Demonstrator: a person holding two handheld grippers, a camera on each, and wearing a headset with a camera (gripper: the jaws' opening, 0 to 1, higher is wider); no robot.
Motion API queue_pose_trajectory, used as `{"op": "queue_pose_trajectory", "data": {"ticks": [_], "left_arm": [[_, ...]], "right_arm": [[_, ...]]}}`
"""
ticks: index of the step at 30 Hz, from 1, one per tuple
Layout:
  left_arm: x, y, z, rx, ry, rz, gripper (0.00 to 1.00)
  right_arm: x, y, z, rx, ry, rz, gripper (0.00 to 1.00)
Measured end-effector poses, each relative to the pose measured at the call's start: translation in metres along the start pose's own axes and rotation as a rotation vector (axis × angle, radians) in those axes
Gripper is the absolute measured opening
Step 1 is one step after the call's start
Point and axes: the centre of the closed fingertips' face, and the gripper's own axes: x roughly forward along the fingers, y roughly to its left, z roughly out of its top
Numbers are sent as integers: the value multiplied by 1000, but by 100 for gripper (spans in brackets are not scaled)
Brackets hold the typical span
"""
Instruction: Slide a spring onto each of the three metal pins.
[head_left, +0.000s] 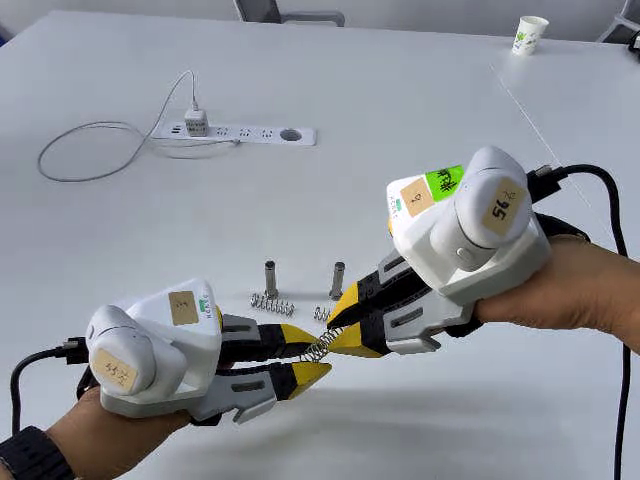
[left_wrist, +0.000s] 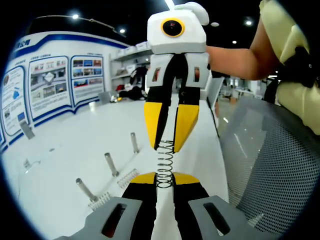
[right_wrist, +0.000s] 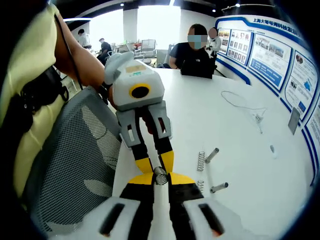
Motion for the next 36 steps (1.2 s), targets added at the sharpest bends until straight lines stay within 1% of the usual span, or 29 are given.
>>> {"op": "queue_pose_trajectory", "data": {"ticks": [7,14,18,23,28,33,36], "left_arm": [[1,-1,0,-1,0,-3,12],[1,-2,1,-7,-8,-6,12],[0,-1,4,-18,-18,-2,17],[-2,2,3,-28,-18,7,21],[-10,5,1,-40,-23,27,24],[-19,13,-4,-64,-24,63,29],[-25,19,-5,-82,-32,90,32]], "right_arm": [[3,1,4,-12,0,1,11],[3,2,3,-17,7,-4,11],[1,0,-1,-16,23,-12,11],[-6,-4,-6,-6,30,-26,11],[-19,-15,-13,10,45,-58,11],[-31,-25,-25,32,73,-89,11],[-39,-32,-30,49,78,-109,11]]}}
